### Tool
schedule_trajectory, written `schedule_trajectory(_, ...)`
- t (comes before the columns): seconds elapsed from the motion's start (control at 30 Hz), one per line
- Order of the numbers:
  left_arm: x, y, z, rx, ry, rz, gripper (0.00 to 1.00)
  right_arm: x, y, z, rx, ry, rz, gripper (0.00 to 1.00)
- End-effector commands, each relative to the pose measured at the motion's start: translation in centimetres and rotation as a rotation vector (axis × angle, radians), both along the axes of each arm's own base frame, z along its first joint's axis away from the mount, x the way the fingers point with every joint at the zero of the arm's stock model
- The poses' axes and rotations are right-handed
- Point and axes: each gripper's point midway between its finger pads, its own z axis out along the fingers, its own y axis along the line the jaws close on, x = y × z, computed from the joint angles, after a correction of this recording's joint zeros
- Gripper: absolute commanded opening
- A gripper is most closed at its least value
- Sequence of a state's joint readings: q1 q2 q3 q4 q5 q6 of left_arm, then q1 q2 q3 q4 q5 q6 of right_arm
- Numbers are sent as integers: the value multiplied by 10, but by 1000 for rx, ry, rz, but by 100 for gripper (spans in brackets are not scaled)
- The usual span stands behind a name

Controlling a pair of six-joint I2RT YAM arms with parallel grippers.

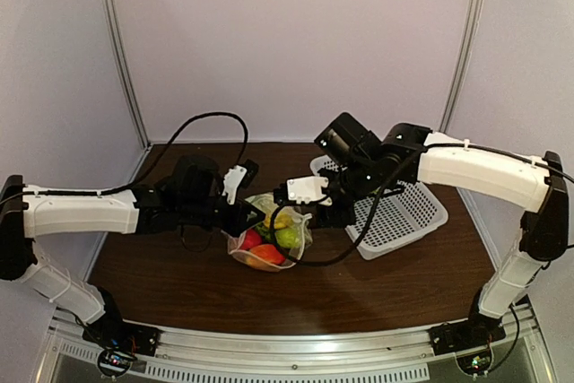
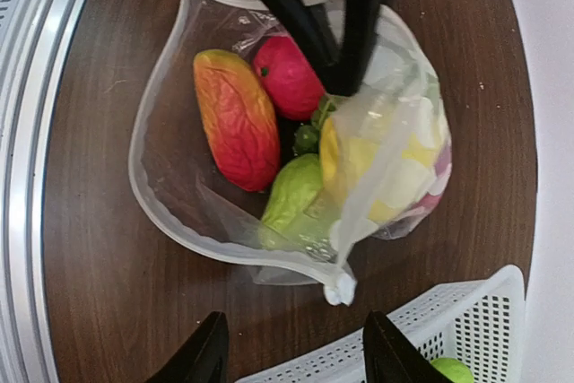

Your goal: Open the zip-top bag and remove the fake food

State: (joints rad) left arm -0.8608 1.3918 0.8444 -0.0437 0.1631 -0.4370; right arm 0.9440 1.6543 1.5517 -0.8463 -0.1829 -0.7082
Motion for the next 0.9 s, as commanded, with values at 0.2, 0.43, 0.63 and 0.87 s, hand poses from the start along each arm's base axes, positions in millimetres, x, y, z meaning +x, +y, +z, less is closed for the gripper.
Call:
schedule_trajectory(0.2,5,-16,21,-99,-10,-20,0,-37,41,-31,29,-30,215,42)
schedule_trajectory(0.43,4,-13,19,-97,-4,-14,0,-45,66,-60,1,-42,301,33)
schedule_trajectory(0.63,0,-9,17,-85,2,-17,0,-43,84,-84,-32,-106,306,29)
schedule_trajectory(0.87,-3,-7,11,-70,15,-22,0,-41,103,-104,-16,-161,314,51)
